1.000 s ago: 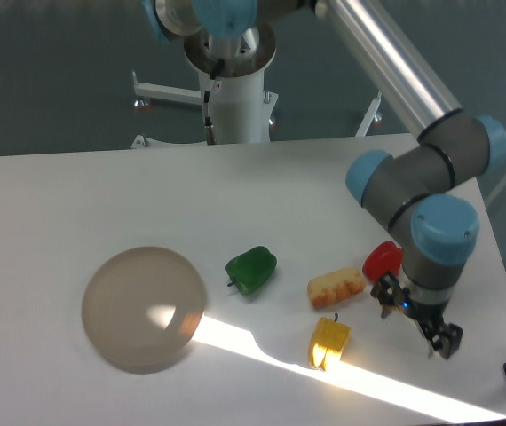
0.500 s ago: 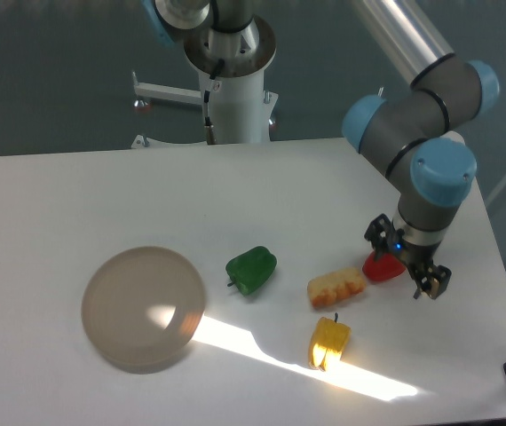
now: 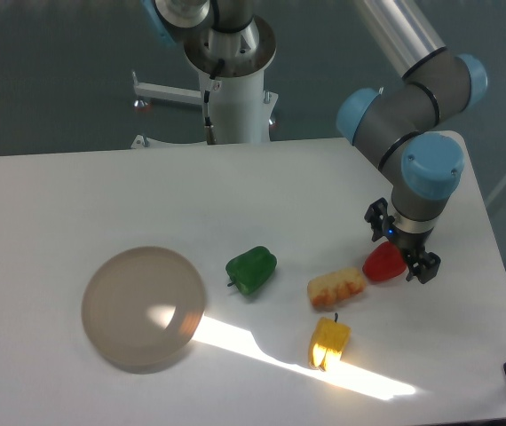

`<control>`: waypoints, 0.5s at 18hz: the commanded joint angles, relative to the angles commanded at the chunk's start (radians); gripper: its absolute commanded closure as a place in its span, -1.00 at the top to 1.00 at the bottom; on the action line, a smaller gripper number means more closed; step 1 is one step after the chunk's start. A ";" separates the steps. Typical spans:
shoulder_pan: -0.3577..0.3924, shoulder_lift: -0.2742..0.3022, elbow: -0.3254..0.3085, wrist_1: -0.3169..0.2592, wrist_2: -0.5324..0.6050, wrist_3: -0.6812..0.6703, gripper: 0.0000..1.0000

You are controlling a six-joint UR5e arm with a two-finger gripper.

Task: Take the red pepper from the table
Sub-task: 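Lower the open gripper around the red pepper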

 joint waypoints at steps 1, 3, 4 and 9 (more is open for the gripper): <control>0.000 -0.002 -0.006 0.000 0.002 0.017 1.00; 0.003 -0.002 -0.021 0.021 0.002 0.028 1.00; 0.003 -0.002 -0.046 0.056 0.002 0.029 1.00; 0.002 -0.006 -0.081 0.127 0.008 0.054 1.00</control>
